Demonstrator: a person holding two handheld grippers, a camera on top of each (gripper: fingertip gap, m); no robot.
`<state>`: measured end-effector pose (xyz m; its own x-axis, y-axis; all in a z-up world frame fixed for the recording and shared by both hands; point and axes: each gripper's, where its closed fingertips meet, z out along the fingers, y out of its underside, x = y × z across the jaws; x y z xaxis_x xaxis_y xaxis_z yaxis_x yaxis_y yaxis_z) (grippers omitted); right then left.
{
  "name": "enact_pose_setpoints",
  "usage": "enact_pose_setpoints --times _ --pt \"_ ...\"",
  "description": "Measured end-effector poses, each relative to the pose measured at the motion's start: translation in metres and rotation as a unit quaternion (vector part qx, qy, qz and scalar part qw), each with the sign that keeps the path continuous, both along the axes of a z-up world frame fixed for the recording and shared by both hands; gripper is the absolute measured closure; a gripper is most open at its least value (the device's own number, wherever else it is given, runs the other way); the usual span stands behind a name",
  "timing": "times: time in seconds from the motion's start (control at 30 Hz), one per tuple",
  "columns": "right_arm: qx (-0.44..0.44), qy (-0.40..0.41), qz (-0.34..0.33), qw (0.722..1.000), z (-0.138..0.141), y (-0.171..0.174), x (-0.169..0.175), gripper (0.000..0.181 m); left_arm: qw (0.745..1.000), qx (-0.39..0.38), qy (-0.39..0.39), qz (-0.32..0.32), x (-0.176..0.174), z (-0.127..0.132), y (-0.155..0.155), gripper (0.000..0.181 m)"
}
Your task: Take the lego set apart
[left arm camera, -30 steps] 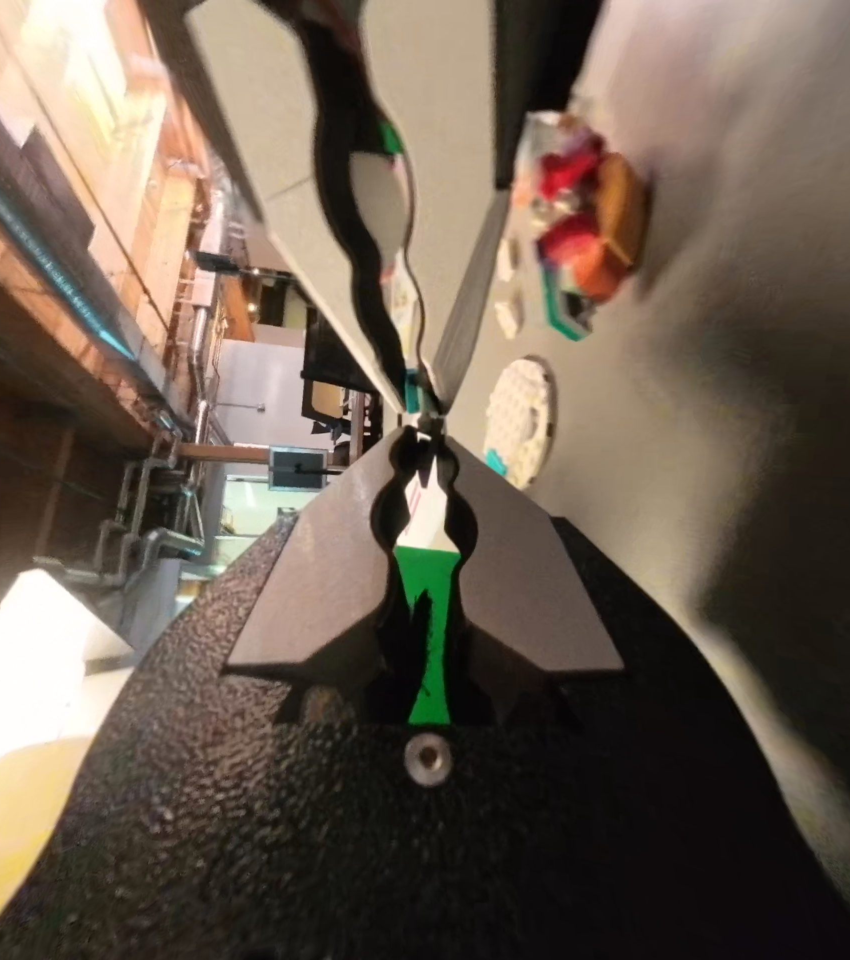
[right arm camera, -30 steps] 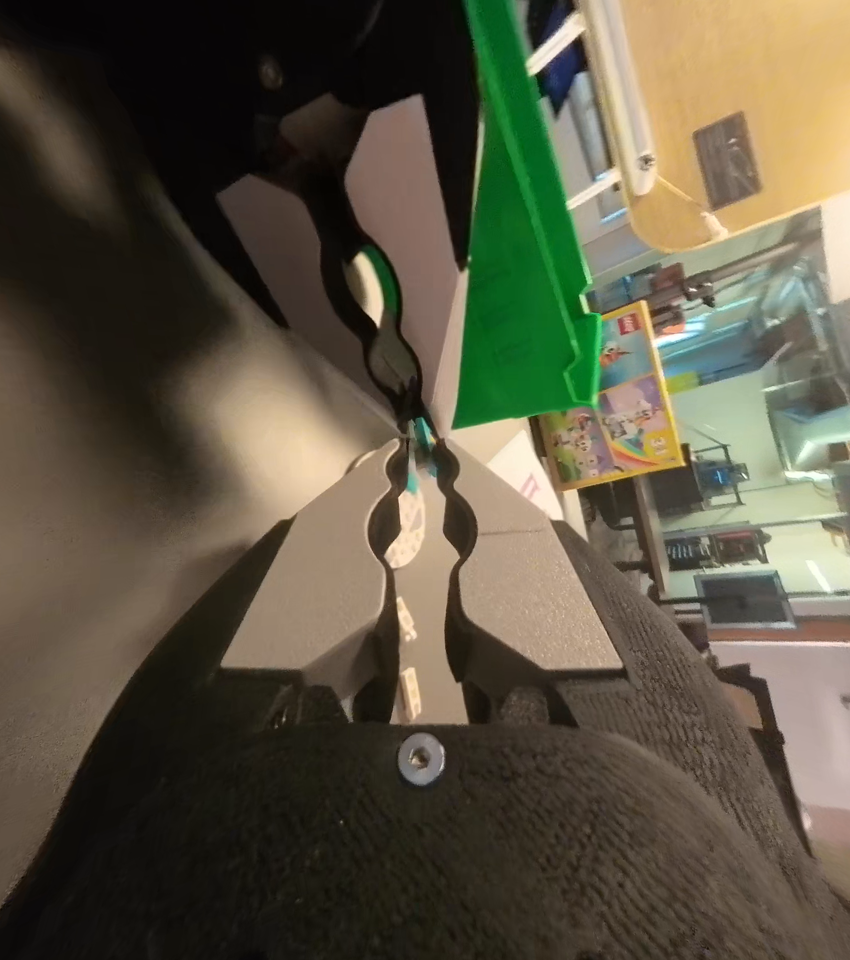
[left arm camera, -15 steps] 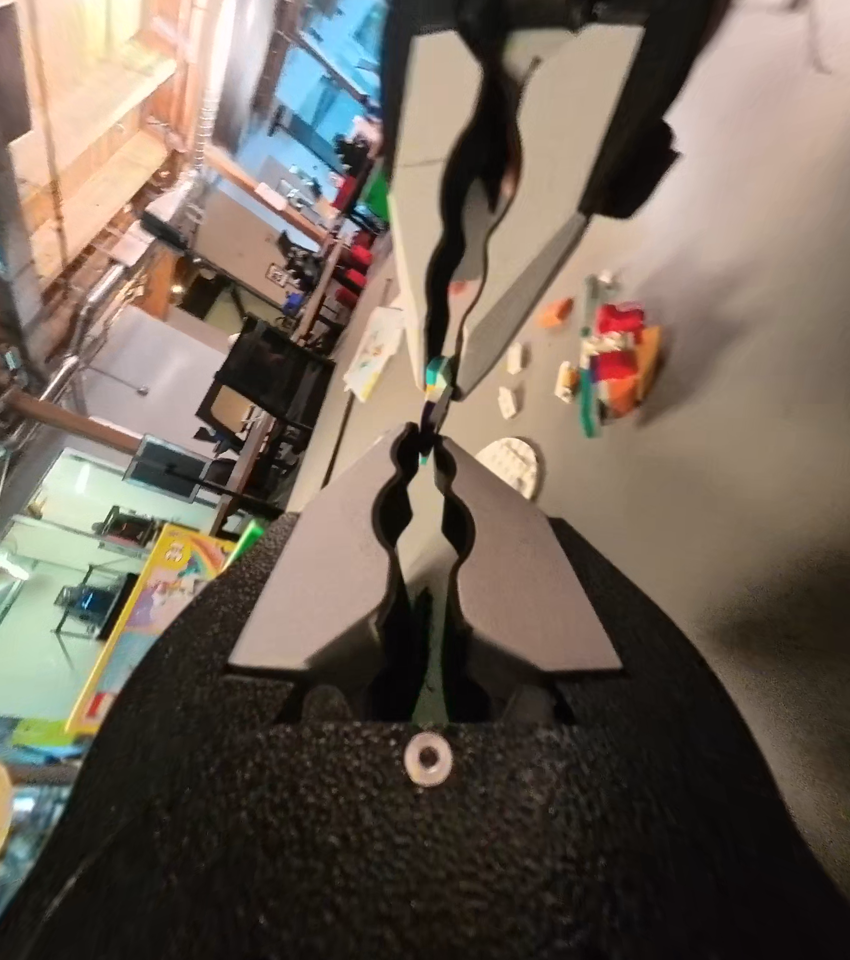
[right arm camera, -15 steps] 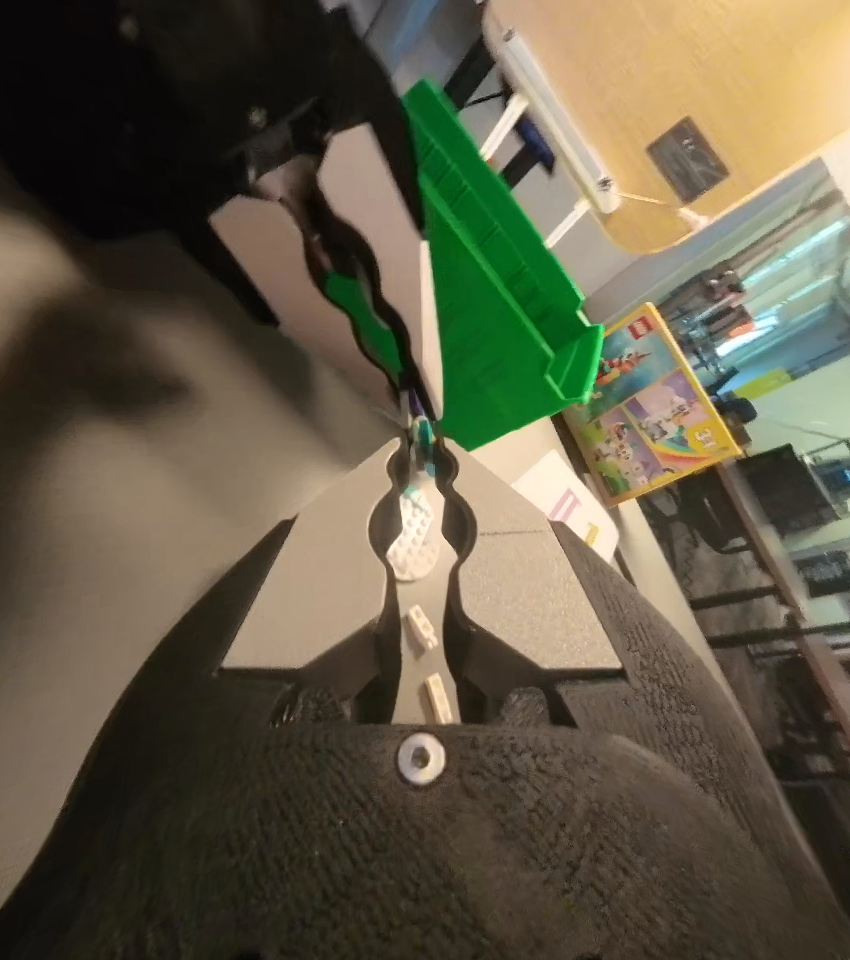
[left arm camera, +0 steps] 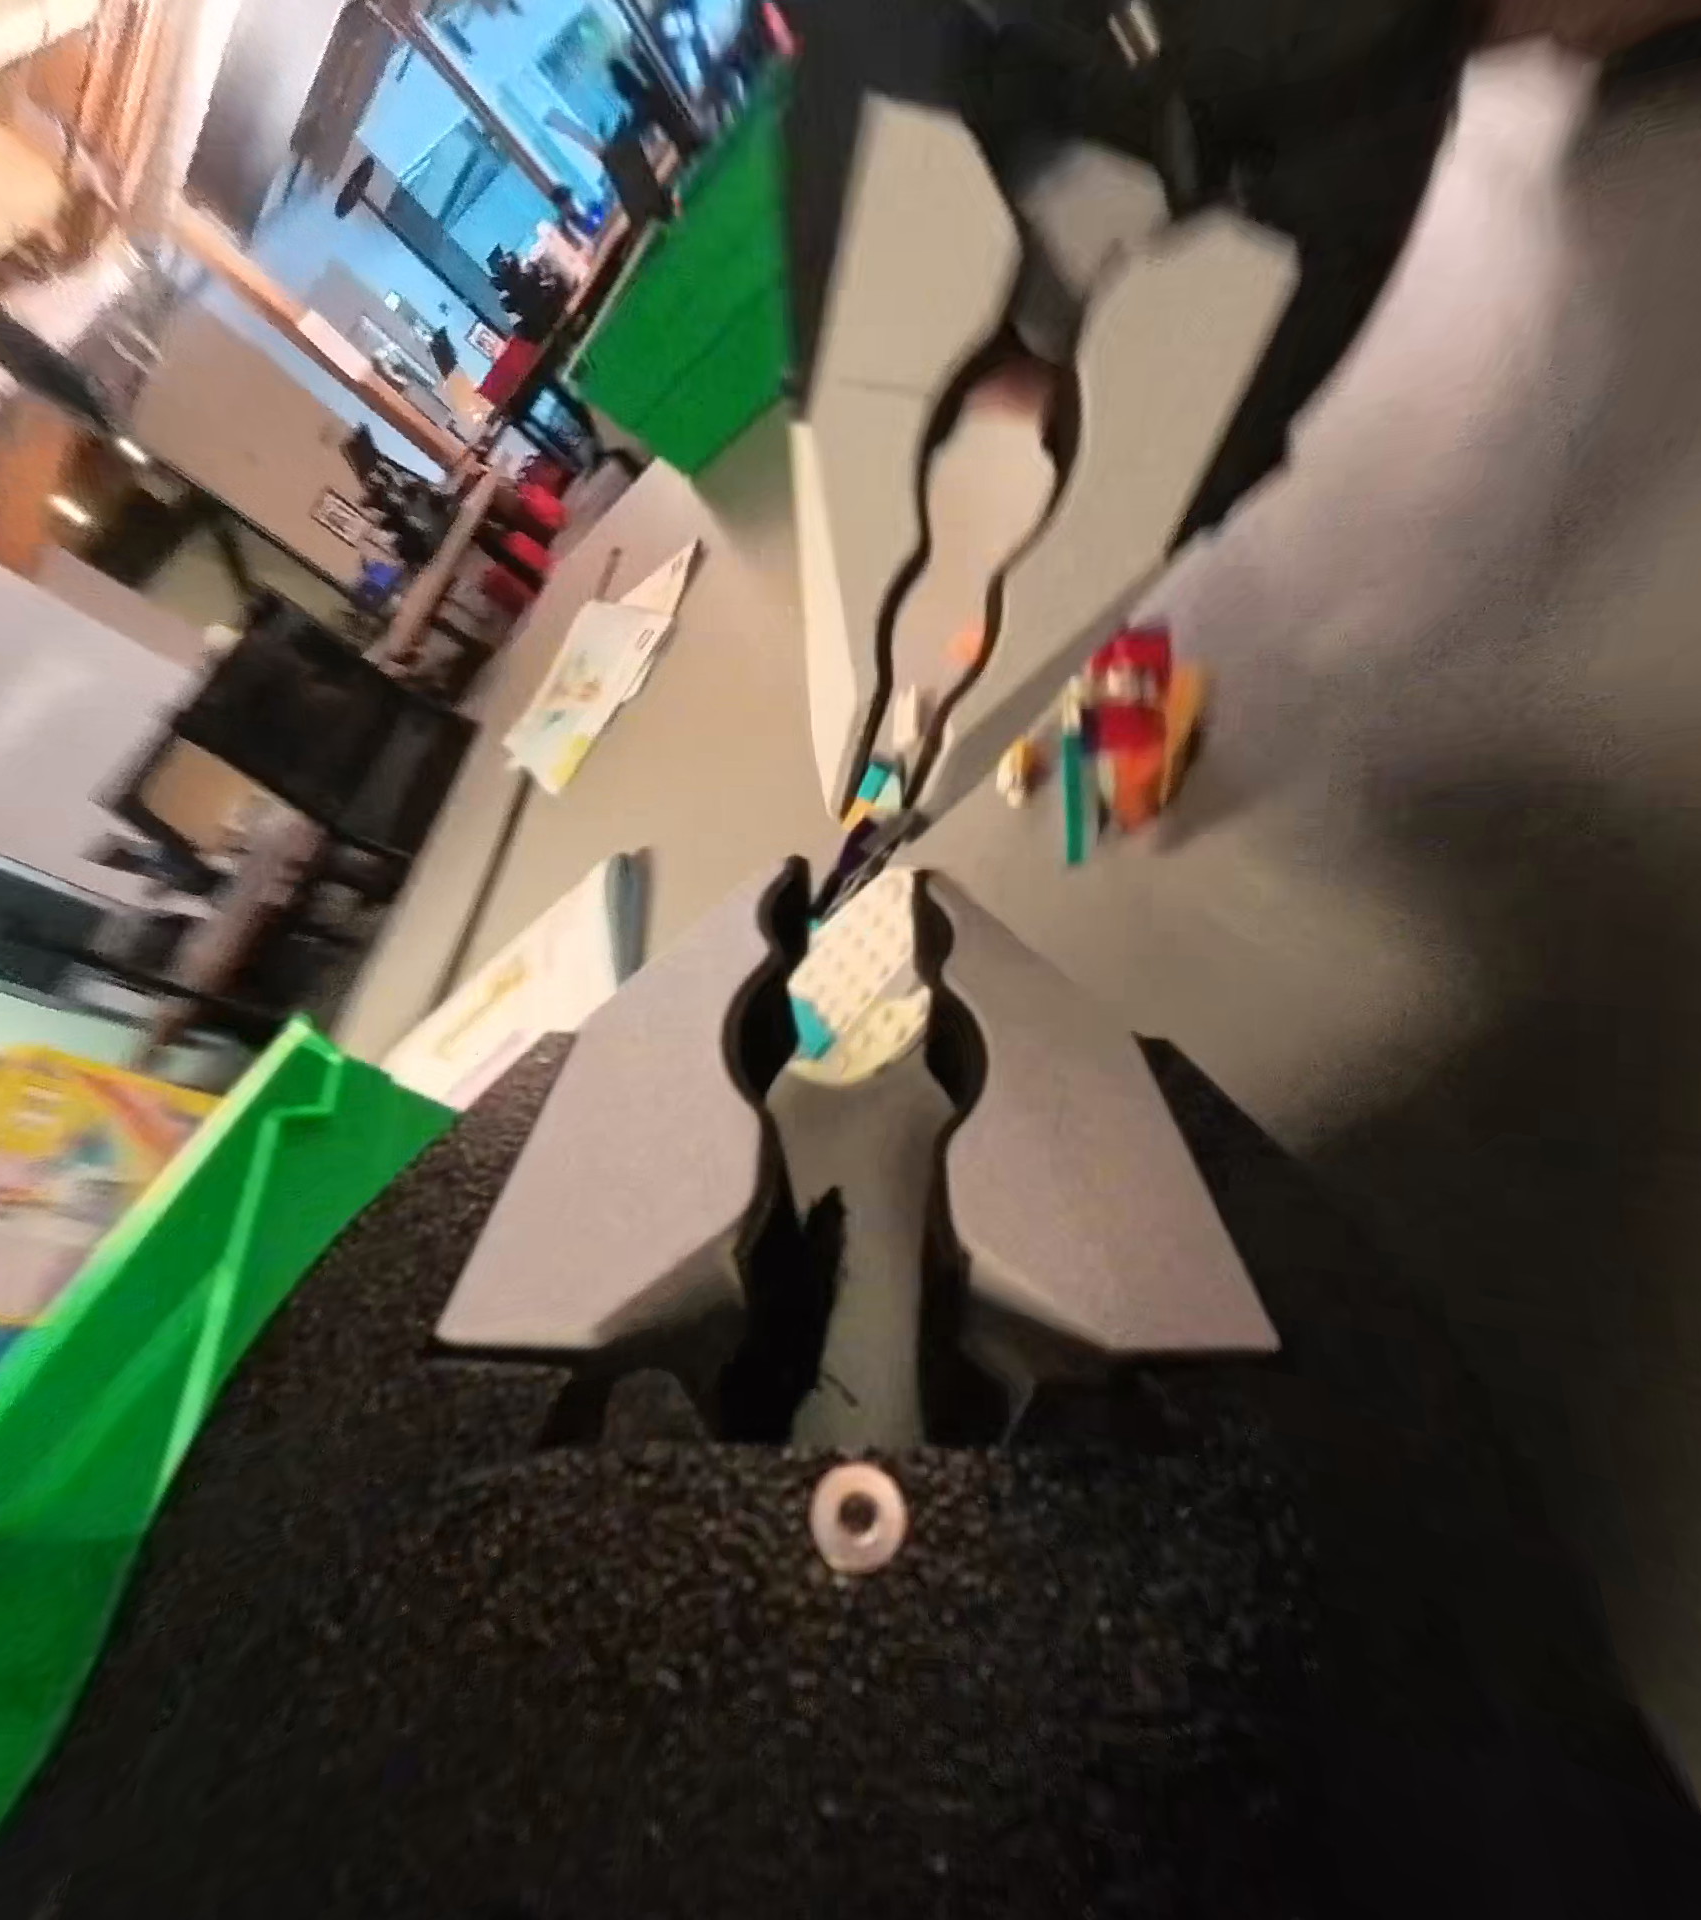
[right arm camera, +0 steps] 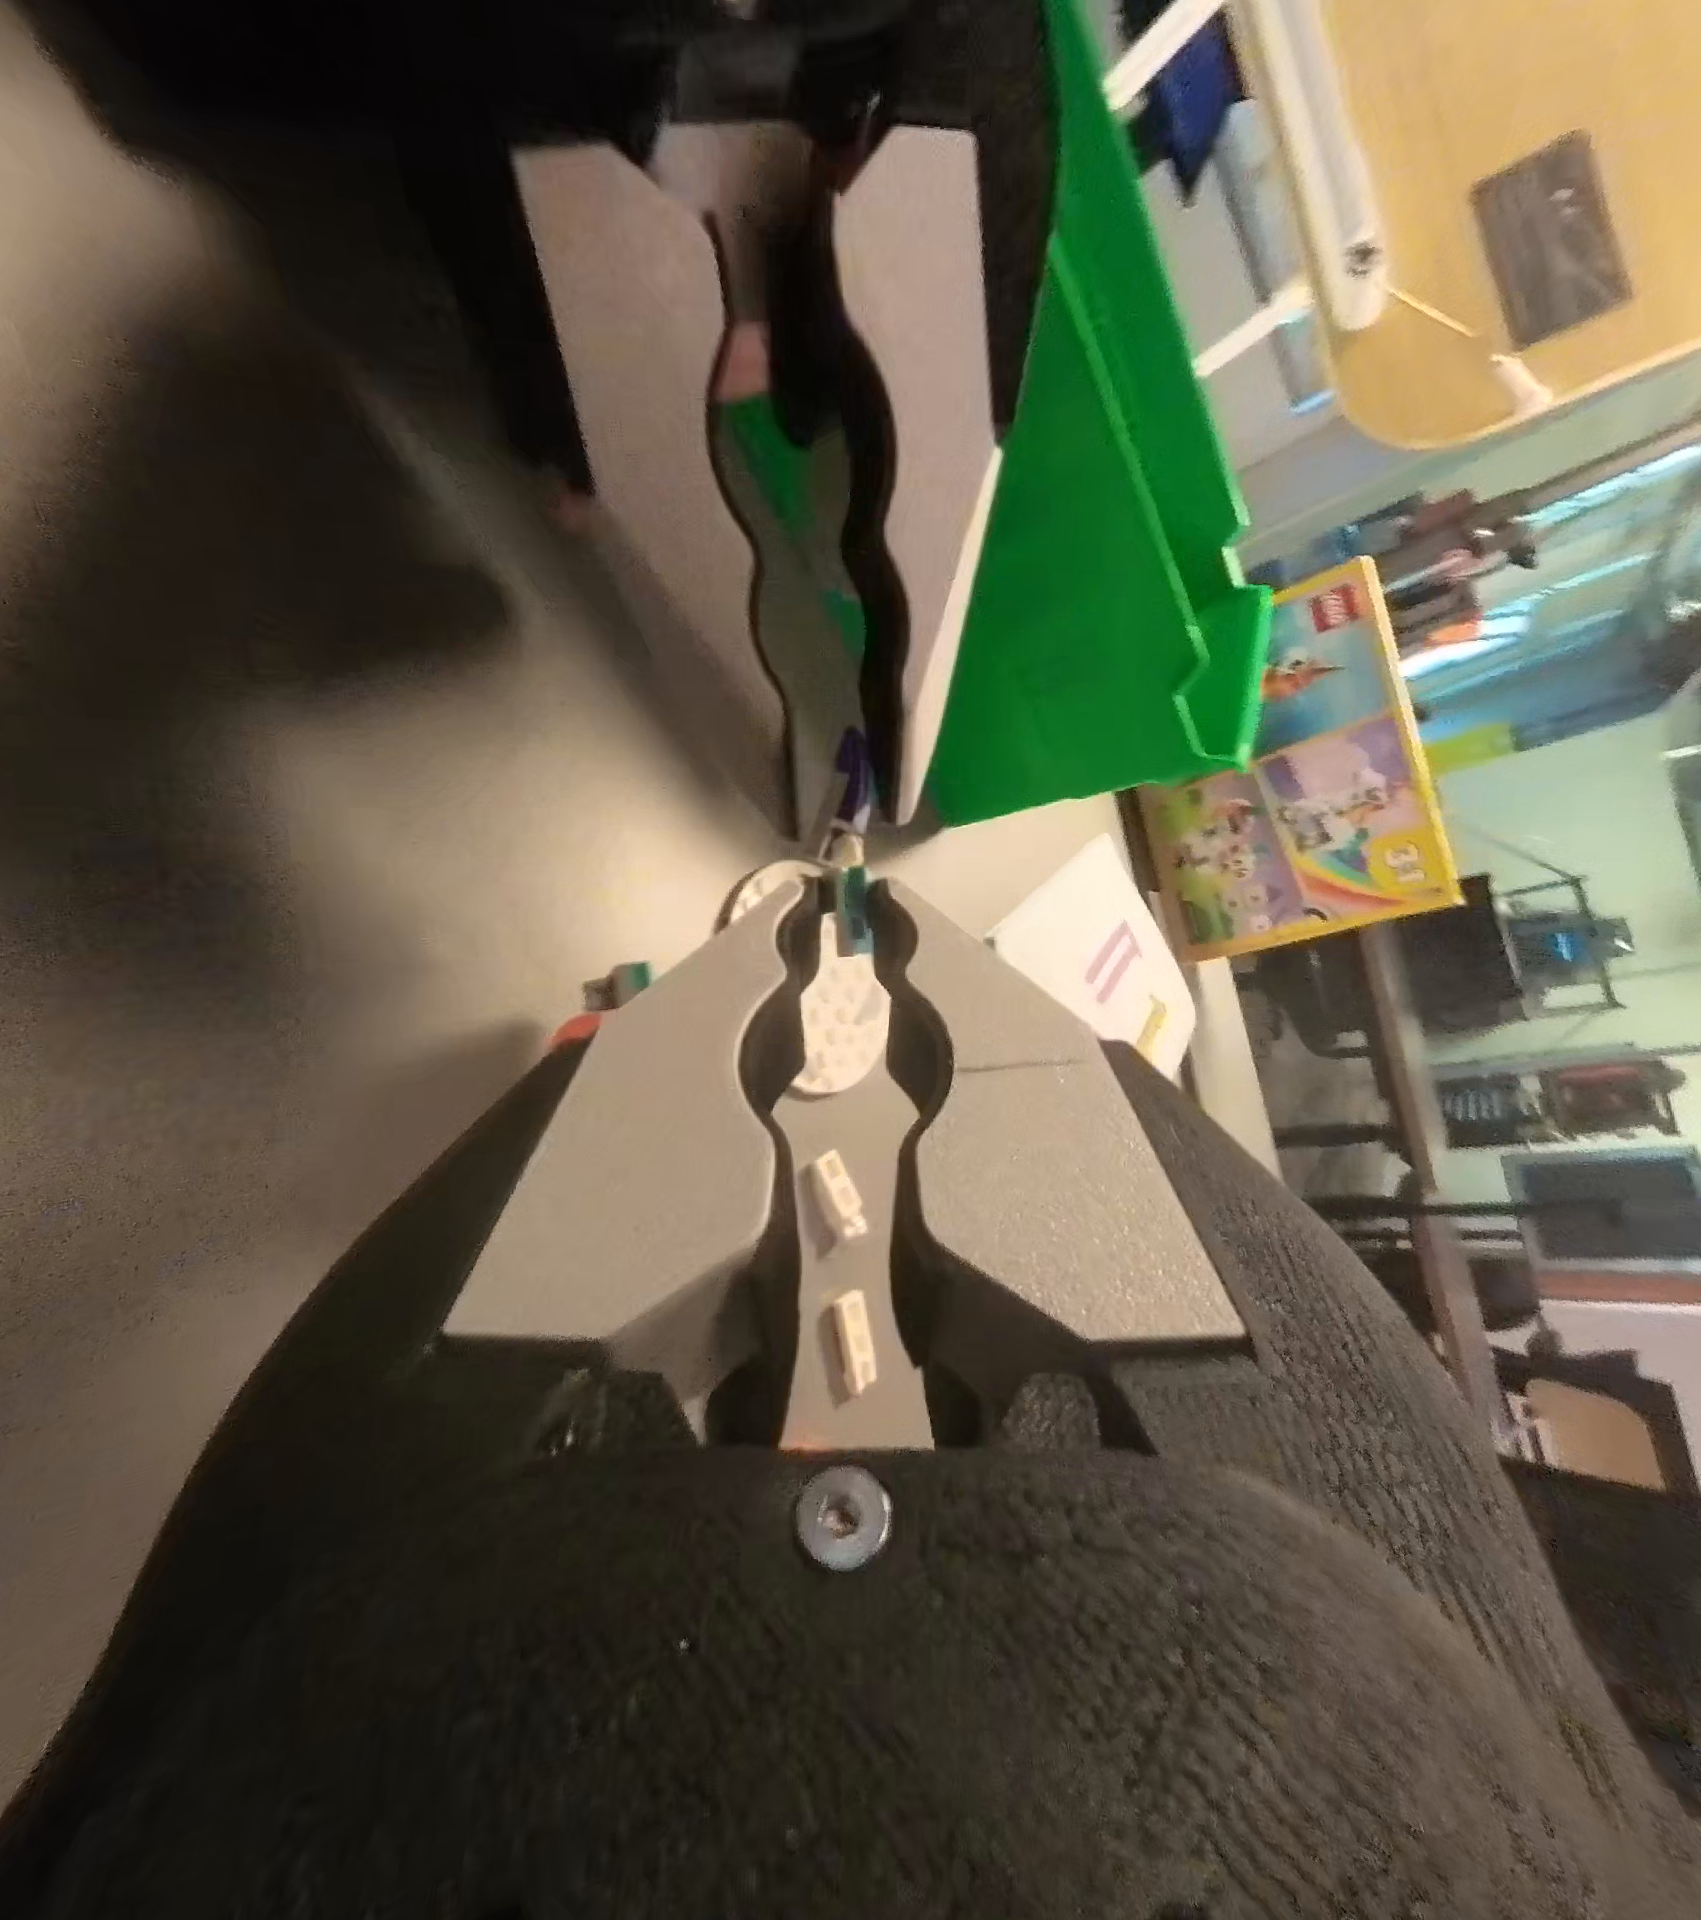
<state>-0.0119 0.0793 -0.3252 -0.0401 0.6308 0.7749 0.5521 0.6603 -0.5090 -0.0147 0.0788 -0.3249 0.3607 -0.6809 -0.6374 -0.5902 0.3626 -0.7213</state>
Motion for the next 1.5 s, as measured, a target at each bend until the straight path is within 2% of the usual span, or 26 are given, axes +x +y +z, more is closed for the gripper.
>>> enact_pose_setpoints --times 0.1,0.2,0.3,0.43,0.5,0.63,0.73,0.83,0.93,1.07,1.17,1.23,1.37,1.5 --pt "0.049 0.041 -0.006 0.998 0.017 0.005 0.000 0.173 0.979 -0.134 -0.157 -0.011 0.003 0.023 -0.002 0.149" --pt "0.140 0.057 -0.002 0.988 0.029 0.007 0.002 0.173 0.922 -0.266 -0.280 -0.030 0.008 0.040 -0.005 0.144" --pt "0.225 0.066 0.002 0.972 0.041 0.004 0.002 0.174 0.862 -0.365 -0.349 -0.040 0.014 0.044 -0.006 0.148" --pt "0.319 0.063 0.021 0.945 0.050 -0.006 0.001 0.174 0.792 -0.442 -0.416 -0.069 0.017 0.052 -0.009 0.157" --pt "0.346 0.060 0.024 0.936 0.052 -0.009 0.001 0.173 0.766 -0.469 -0.434 -0.078 0.015 0.053 -0.009 0.165" --pt "0.362 0.048 0.024 0.931 0.049 -0.009 0.000 0.172 0.780 -0.461 -0.417 -0.073 0.015 0.047 -0.008 0.166" --pt "0.322 0.071 0.022 0.944 0.051 -0.008 0.000 0.167 0.797 -0.432 -0.416 -0.076 0.013 0.050 -0.007 0.170" --pt "0.208 0.107 0.015 0.972 0.050 -0.003 0.002 0.155 0.833 -0.382 -0.396 -0.061 0.010 0.049 -0.005 0.171" --pt "0.033 0.148 0.022 0.988 0.048 -0.004 0.002 0.154 0.871 -0.319 -0.370 -0.046 0.006 0.050 -0.002 0.172" --pt "-0.106 0.161 0.008 0.981 0.041 0.001 0.001 0.163 0.915 -0.237 -0.326 -0.029 0.006 0.050 -0.002 0.172" --pt "-0.217 0.180 -0.012 0.959 0.037 0.003 -0.004 0.165 0.941 -0.165 -0.295 -0.018 0.008 0.052 -0.003 0.173" --pt "-0.272 0.196 -0.006 0.942 0.039 0.000 -0.006 0.171 0.949 -0.132 -0.287 -0.014 0.007 0.056 -0.004 0.173" --pt "-0.302 0.211 0.006 0.930 0.044 -0.002 -0.005 0.171 0.952 -0.119 -0.281 -0.017 0.005 0.058 -0.004 0.173" --pt "-0.252 0.196 0.014 0.948 0.042 -0.004 -0.004 0.176 0.958 -0.107 -0.267 -0.019 0.006 0.056 -0.005 0.173"
